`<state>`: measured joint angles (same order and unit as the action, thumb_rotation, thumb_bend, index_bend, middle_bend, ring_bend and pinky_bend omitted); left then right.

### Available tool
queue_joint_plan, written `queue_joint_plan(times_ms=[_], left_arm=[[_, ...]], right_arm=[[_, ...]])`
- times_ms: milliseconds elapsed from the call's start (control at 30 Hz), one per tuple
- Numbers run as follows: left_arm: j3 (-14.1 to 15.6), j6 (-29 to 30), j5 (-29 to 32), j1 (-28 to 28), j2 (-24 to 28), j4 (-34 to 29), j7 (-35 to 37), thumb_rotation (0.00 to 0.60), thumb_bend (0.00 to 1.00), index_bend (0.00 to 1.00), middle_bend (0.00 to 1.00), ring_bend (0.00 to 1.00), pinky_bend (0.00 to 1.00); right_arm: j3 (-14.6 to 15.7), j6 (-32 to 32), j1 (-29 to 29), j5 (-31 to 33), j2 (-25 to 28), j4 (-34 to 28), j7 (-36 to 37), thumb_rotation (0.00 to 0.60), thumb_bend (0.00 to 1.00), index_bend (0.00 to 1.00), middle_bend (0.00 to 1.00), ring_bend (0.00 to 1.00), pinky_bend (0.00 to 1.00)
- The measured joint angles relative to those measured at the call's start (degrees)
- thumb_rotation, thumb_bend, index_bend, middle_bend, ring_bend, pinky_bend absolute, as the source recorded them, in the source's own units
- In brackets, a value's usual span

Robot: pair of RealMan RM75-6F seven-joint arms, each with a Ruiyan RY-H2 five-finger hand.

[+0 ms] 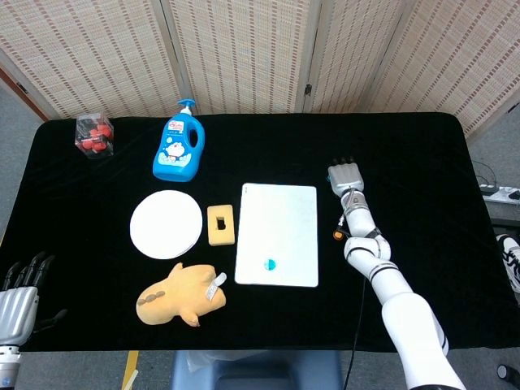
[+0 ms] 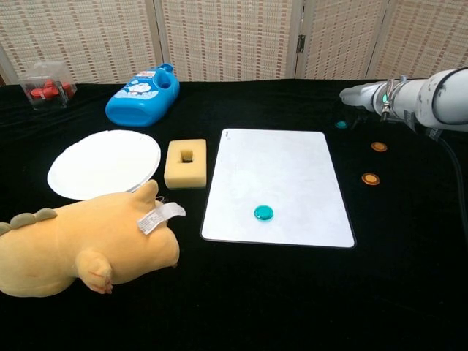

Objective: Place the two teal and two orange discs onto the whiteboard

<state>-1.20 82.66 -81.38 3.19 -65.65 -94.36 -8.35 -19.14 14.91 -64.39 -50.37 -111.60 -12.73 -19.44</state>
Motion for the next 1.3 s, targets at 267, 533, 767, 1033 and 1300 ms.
queue_joint_plan(times_ms=[267, 533, 767, 1033, 1300], left_arm=[[0.09, 0.30, -0.32, -0.14, -0.17, 0.45, 0.63, 0.600, 0.20, 0.04, 0.06, 0.17, 0.00], [0.10, 0.31, -0.70, -0.01, -0.37, 0.61, 0.76, 0.600, 0.20, 0.04, 0.06, 0.17, 0.00], [0.23, 0.34, -0.68, -0.11, -0.42, 0.53, 0.71, 0.600, 0.20, 0.04, 0.06, 0.17, 0.00], [0.33, 0.24, -0.59, -0.17, -0.37, 0.36, 0.46, 0.600, 0.20, 0.04, 0.06, 0.17, 0.00], [0.29, 0.08, -0.59, -0.02, -0.42, 0.19, 0.19, 0.600, 0.20, 0.04, 0.06, 0.17, 0.00]], right_arm=[[0.36, 1.39, 1.48, -2.02, 2.11, -3.61, 1.39, 0.600, 0.82, 0.42, 0.12, 0.03, 0.00], [1.14, 4.71, 3.83, -4.19, 6.05, -10.05, 2.97, 0.597, 0.81, 0.52, 0.16, 0.04, 0.00], [1.46, 6.11, 4.88, -4.01, 7.28, -10.97, 2.70, 0.595, 0.82, 0.40, 0.16, 0.04, 0.00], [1.58, 4.21, 4.47, -2.25, 5.07, -6.18, 0.24, 0.595, 0.82, 0.30, 0.15, 0.04, 0.00], [1.42, 2.98, 4.38, -2.07, 3.68, -4.69, -0.03, 0.595, 0.81, 0.31, 0.15, 0.04, 0.00]])
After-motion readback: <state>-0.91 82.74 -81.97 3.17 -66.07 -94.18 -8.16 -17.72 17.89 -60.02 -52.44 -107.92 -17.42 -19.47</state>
